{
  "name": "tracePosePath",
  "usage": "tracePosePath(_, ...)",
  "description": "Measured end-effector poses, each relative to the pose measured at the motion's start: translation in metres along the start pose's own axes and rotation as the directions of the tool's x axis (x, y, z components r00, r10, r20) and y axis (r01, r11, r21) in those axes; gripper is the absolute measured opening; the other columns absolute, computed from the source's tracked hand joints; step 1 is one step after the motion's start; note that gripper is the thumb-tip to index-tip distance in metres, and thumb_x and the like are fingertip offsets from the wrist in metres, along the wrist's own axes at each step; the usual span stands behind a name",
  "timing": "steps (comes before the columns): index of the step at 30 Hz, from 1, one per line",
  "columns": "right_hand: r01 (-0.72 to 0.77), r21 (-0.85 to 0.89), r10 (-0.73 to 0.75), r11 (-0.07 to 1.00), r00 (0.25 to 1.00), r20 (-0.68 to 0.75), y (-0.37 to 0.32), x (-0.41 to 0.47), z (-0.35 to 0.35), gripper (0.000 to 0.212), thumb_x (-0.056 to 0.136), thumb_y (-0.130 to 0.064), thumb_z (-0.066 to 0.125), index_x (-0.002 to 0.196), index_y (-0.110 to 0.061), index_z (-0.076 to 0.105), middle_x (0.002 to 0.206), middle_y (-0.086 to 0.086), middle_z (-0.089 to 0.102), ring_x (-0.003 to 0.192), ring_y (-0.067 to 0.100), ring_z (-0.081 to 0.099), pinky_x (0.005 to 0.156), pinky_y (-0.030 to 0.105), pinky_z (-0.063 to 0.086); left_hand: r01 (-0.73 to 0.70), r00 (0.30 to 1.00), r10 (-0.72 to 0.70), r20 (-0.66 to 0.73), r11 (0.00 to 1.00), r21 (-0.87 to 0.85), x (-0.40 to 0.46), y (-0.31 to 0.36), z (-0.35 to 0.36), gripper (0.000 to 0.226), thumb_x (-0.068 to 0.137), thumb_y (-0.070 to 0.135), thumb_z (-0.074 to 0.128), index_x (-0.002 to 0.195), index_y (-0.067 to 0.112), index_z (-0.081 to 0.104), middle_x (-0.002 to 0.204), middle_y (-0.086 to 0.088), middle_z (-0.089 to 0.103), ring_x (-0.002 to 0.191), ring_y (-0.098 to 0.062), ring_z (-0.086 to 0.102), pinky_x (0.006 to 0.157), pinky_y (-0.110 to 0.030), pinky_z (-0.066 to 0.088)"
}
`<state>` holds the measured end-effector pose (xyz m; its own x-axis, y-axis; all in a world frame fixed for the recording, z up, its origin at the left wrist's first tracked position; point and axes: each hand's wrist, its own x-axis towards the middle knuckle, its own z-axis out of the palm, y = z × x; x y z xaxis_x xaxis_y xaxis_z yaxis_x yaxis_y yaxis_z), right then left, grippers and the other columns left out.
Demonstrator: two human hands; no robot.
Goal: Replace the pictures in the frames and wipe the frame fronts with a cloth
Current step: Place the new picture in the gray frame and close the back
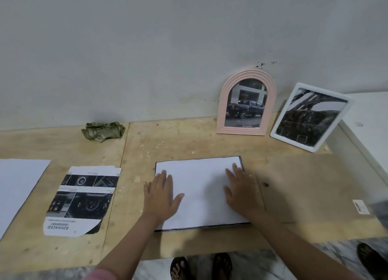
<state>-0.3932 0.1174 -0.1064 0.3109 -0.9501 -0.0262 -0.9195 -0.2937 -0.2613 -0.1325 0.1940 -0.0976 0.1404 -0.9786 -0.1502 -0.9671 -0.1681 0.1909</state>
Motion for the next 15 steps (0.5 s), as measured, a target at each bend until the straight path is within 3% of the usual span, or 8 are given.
tracePosePath(3,0.008,-0.03,-0.004,1.0,0.993,0.119,-0.002,0.005,0.007,0.072,0.086,-0.052,0.021,0.149,-0.017,0.025,0.157,0.01,0.014,0.144,0.029,0.016,0.114,0.049,0.001,-0.084,0.995,0.081,0.066,0.995,0.056,0.003,0.003,0.007,0.095,0.083,0.077,0.02,0.152,0.012,0.011,0.16,-0.011,-0.002,0.148,-0.029,0.0,0.115,-0.052,0.007)
tracePosePath(5,-0.013,-0.054,0.02,0.998,0.99,0.14,0.002,0.006,0.013,0.076,0.086,-0.055,0.016,0.15,-0.014,0.019,0.157,0.01,0.006,0.146,0.029,0.009,0.111,0.041,-0.013,-0.108,0.991,0.102,0.09,0.992,0.068,0.004,0.003,0.011,0.101,0.08,0.081,0.011,0.152,0.01,0.009,0.158,-0.014,-0.007,0.147,-0.031,-0.006,0.116,-0.05,0.008)
tracePosePath(8,-0.042,-0.072,0.055,0.996,0.979,0.197,0.003,0.005,0.016,0.071,0.092,-0.053,0.023,0.146,-0.008,0.03,0.154,0.015,0.019,0.143,0.029,0.015,0.112,0.04,-0.009,-0.115,0.989,0.107,0.1,0.99,0.084,0.003,0.003,0.017,0.102,0.08,0.08,0.007,0.15,0.007,0.019,0.157,-0.018,0.0,0.145,-0.032,-0.001,0.114,-0.051,0.015)
tracePosePath(10,-0.044,-0.089,0.061,0.995,0.98,0.19,0.003,0.004,0.019,0.071,0.095,-0.054,0.014,0.146,-0.007,0.029,0.153,0.017,0.024,0.142,0.028,0.012,0.112,0.041,-0.007,-0.112,0.988,0.101,0.115,0.99,0.091,0.003,0.003,0.019,0.102,0.079,0.08,0.006,0.15,0.007,0.019,0.157,-0.018,0.0,0.145,-0.032,-0.003,0.114,-0.051,0.013)
tracePosePath(15,-0.023,-0.07,0.034,0.997,0.986,0.162,0.002,0.003,0.019,0.082,0.09,-0.063,0.0,0.15,-0.009,0.015,0.157,0.014,0.005,0.146,0.031,0.004,0.115,0.049,-0.004,-0.116,0.988,0.107,0.111,0.99,0.077,0.005,0.007,0.015,0.102,0.079,0.079,0.007,0.15,0.006,0.019,0.157,-0.02,0.003,0.146,-0.035,0.001,0.114,-0.054,0.014)
